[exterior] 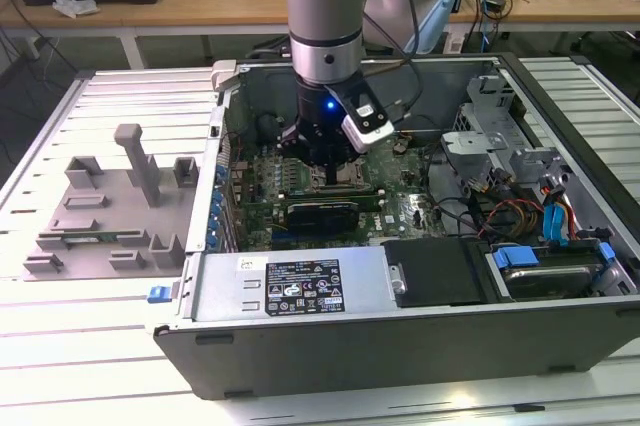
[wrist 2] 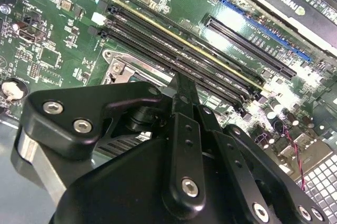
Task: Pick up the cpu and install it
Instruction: 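Install the second cpu locking lever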
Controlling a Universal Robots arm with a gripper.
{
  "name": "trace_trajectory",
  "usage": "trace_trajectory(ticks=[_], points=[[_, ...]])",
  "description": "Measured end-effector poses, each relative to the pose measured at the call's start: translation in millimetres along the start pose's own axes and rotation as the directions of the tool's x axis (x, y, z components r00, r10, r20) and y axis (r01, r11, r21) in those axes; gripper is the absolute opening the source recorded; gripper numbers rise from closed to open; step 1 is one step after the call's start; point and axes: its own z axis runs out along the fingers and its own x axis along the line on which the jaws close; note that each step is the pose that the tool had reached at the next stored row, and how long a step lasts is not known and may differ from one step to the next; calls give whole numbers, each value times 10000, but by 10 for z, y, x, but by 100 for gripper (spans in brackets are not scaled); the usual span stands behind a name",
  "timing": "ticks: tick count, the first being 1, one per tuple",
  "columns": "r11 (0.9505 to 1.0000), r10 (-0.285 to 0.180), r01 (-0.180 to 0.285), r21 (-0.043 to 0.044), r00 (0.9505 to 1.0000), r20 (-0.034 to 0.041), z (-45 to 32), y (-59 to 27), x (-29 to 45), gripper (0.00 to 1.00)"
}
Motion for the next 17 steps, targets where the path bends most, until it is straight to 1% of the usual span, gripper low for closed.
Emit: trace_trajectory(ticks=[8, 10, 17], points=[[10000, 1, -1, 1, 10000, 0, 29, 0, 25, 11], [10000, 1, -1, 1, 10000, 5, 42, 1, 50, 11], [10000, 1, -1, 1, 10000, 34, 66, 2, 101, 11]])
